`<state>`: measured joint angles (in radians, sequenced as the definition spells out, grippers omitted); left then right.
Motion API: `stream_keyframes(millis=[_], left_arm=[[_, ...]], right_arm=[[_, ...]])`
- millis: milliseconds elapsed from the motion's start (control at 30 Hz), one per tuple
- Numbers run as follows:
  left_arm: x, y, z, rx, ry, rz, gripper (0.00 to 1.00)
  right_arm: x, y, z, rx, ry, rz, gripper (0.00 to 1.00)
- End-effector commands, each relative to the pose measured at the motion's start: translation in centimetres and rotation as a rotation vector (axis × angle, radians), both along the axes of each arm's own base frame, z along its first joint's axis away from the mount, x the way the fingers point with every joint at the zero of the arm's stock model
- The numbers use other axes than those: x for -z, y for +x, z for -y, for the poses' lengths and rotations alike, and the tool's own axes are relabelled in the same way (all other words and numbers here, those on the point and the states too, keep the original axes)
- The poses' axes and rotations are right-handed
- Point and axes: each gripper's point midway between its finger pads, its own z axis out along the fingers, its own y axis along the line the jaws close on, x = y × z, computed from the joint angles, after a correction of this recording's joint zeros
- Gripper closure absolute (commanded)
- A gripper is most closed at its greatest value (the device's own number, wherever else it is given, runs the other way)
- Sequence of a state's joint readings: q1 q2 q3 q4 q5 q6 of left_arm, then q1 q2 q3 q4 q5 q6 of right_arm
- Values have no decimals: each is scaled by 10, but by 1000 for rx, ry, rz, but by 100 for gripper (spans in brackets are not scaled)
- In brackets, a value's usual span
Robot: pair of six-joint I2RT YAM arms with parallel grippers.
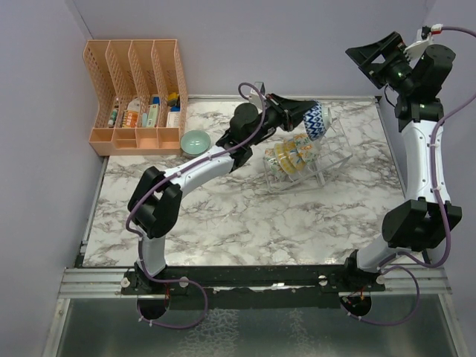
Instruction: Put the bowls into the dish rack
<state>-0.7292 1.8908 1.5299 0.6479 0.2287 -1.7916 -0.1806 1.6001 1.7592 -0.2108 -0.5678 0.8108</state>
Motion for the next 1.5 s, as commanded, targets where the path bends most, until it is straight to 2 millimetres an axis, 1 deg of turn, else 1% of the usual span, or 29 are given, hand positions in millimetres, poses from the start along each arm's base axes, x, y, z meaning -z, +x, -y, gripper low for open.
stream_keyframes(millis=[0,200,333,400,467,600,767,933,1333,1467], left_arm=[[-20,5,2,-62,-81,-40,100],[1,17,12,-114,-73,-105,100],[9,30,21,-137,-74,-113,100],[9,34,27,-137,-91,-116,100],[7,36,34,-127,-106,-117,100],[19,35,44,-104,-110,-158,100],[32,35,43,-107,-104,-192,100],[44,38,46,-106,-100,-214,100],[68,41,55,-93,-46,-232,100],[72,43,57,-97,-34,-230,100]], right_arm=[[-19,-15,-3,-27,-8,61,5],[-19,-17,-4,-44,-5,62,4],[-19,-18,-5,-53,-6,62,4],[-20,-19,-6,-56,-6,64,4],[-19,-19,-6,-58,-8,65,4],[-16,-18,-4,-55,-12,59,4],[-11,-14,-2,-57,-11,48,4],[-9,-11,-3,-65,-9,43,4],[-2,-7,-2,-68,-8,27,4],[-1,-7,-2,-69,-7,24,4]])
